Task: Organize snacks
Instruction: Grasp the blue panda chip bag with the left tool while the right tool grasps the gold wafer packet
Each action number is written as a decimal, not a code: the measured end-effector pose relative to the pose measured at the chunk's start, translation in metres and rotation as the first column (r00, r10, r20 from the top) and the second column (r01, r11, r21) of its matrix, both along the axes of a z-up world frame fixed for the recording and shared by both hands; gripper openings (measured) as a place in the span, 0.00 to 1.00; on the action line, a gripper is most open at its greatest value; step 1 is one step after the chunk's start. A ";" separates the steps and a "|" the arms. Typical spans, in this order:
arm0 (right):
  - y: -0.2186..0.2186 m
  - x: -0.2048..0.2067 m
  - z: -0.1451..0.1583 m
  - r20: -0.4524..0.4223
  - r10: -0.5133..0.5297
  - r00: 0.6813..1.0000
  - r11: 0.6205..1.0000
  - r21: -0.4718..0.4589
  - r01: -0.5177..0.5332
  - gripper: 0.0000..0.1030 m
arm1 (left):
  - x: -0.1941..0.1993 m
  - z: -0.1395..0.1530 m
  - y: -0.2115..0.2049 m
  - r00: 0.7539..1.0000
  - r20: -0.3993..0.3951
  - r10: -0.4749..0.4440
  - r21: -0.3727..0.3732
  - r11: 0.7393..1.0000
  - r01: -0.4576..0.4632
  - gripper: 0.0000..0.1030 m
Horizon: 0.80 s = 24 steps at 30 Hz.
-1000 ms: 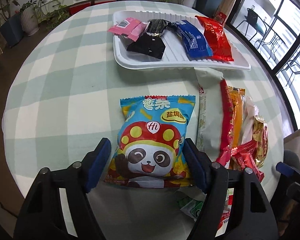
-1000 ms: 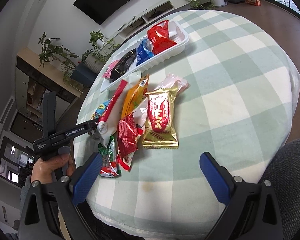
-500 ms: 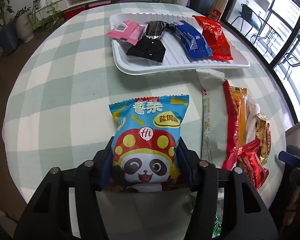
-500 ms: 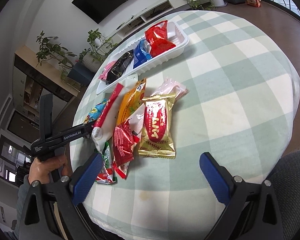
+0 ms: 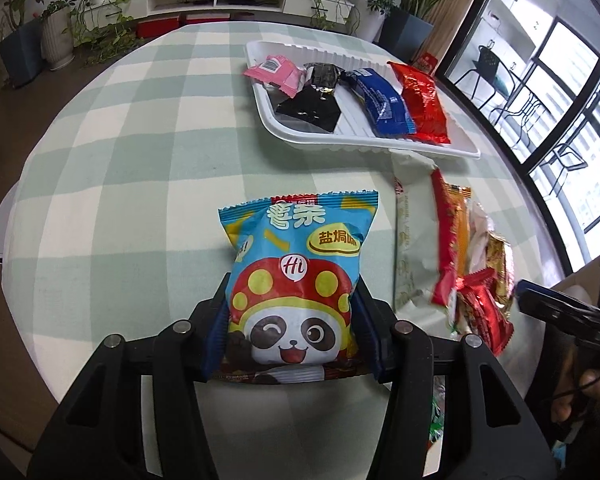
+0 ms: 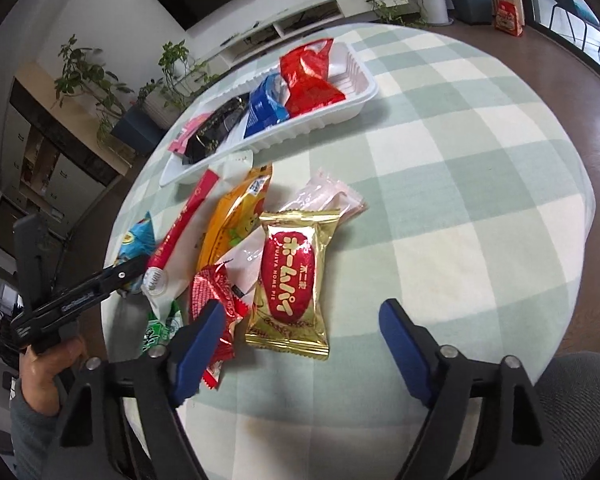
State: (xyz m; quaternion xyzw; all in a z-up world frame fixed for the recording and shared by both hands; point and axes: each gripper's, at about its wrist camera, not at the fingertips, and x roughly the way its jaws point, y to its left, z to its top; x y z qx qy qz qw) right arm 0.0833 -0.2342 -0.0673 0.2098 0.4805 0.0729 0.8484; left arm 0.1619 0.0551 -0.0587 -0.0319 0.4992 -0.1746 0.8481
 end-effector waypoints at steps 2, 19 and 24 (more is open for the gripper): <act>0.002 0.005 -0.003 -0.013 -0.001 1.000 1.000 -0.008 0.001 0.76 | -0.007 0.000 0.000 1.000 0.004 -0.003 -0.019 1.000 0.003 0.49; 0.015 0.015 -0.005 0.012 0.045 0.999 0.986 -0.162 -0.043 0.47 | -0.027 -0.007 0.007 1.000 0.009 0.021 -0.094 0.995 -0.020 0.49; 0.010 0.015 -0.005 0.002 0.046 0.999 0.986 -0.162 -0.045 0.37 | -0.028 -0.008 0.006 1.000 0.007 0.023 -0.093 0.995 -0.022 0.49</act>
